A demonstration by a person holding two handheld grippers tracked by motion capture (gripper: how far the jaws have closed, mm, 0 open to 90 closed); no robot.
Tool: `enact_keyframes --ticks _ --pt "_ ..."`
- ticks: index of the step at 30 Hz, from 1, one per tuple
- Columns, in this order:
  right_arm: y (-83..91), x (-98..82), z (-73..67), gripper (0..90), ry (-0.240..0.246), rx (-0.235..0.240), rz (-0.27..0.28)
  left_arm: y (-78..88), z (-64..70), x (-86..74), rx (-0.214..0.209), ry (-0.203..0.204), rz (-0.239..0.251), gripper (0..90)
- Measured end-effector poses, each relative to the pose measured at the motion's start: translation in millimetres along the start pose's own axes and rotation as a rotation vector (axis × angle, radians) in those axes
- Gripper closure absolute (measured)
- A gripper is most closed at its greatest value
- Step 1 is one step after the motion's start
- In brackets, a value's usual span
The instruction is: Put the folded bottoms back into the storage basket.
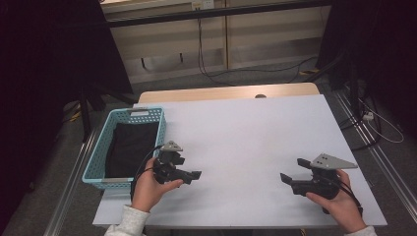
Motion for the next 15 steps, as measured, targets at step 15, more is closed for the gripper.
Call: enact_keyframes --ticks 15 --pt "4.0 -5.3 2.4 16.0 -0.004 -0.006 -0.008 5.1 -3.6 -7.5 0.007 0.002 0.019 12.9"
Point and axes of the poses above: each handheld gripper's, and its own axes: y roughly backward along the jaws, x roughly out of its top, z roughly to its right, the point moved 5 cm from there along -y, roughly forward along the jaws, and after that the axes turned 4 degrees about y, right-handed, at the moved point
